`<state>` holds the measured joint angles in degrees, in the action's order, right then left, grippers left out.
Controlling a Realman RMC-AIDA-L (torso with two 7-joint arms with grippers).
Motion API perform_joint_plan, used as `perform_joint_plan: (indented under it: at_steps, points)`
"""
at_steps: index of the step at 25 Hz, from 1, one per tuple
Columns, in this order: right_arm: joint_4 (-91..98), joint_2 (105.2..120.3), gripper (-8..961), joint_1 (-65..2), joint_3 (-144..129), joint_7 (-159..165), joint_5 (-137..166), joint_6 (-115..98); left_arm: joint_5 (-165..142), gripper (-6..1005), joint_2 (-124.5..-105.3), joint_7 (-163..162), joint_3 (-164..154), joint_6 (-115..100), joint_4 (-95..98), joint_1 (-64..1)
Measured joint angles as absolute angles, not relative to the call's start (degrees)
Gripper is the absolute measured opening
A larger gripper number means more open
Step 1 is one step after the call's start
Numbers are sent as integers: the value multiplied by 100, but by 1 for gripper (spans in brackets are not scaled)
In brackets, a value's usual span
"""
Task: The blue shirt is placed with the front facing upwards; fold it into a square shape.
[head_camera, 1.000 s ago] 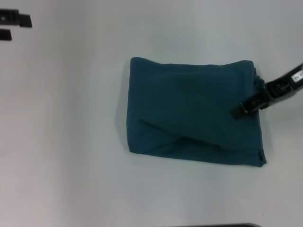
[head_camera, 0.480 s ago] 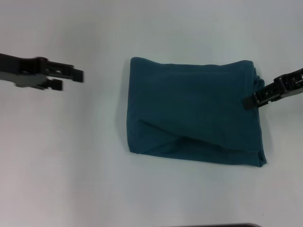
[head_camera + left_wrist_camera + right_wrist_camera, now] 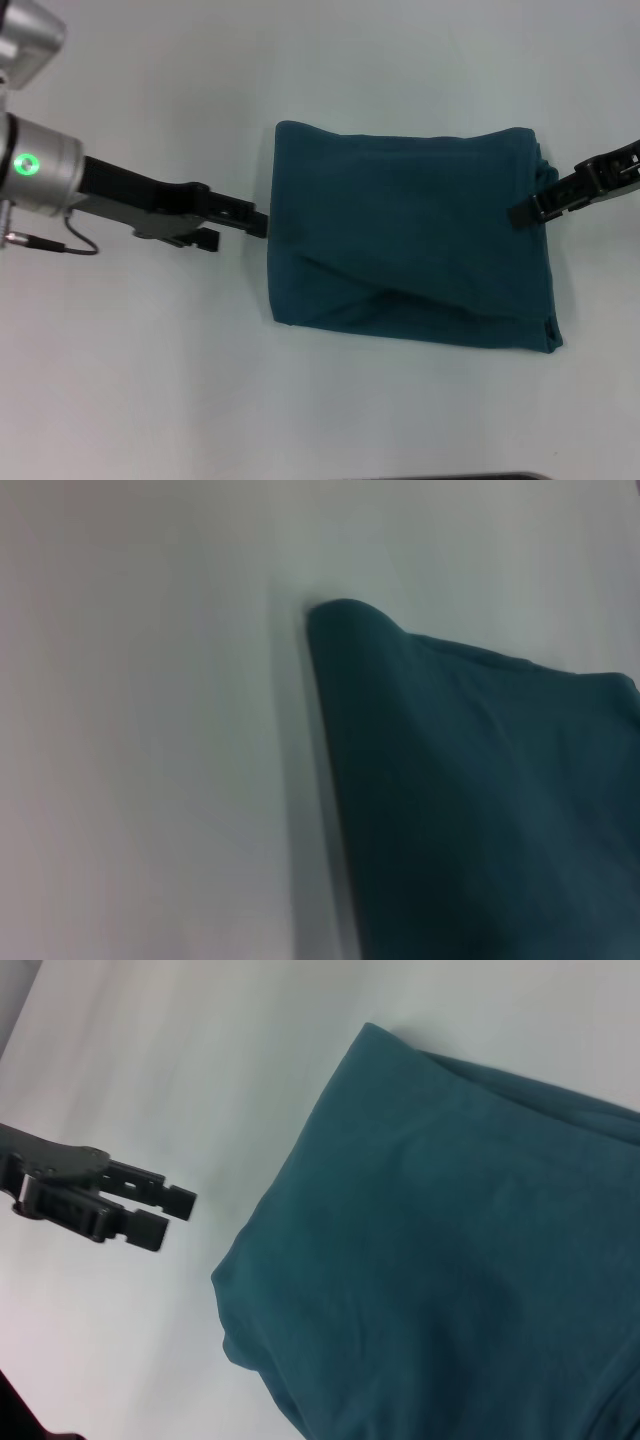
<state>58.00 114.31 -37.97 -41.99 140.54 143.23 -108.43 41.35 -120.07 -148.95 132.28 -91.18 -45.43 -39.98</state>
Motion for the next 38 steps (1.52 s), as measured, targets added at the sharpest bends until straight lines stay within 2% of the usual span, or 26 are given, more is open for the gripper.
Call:
perform_joint_plan:
  at_steps: [9,23,32,38]
  points:
    - [5801,11434,579,-3759,-4188,13986,14315,-10836,4119,873,-12286,-14916,12968,-8784,-4142,-4378]
    - [5801,11446,579,-3759,-4200,13983,14310,-10835,4146,878,-12389,-15074,12632,-8117,-3656,-4830]
    - [5801,11457,580,-3762,-4155,13966,14308,-10837,4184,879,-12362,-15137,12702,-8065,-4211,-4560]
    - [5801,11472,580,-3794,-4177,13967,14311,-10837,4178,879,-12380,-15114,12627,-7912,-3970,-4651]
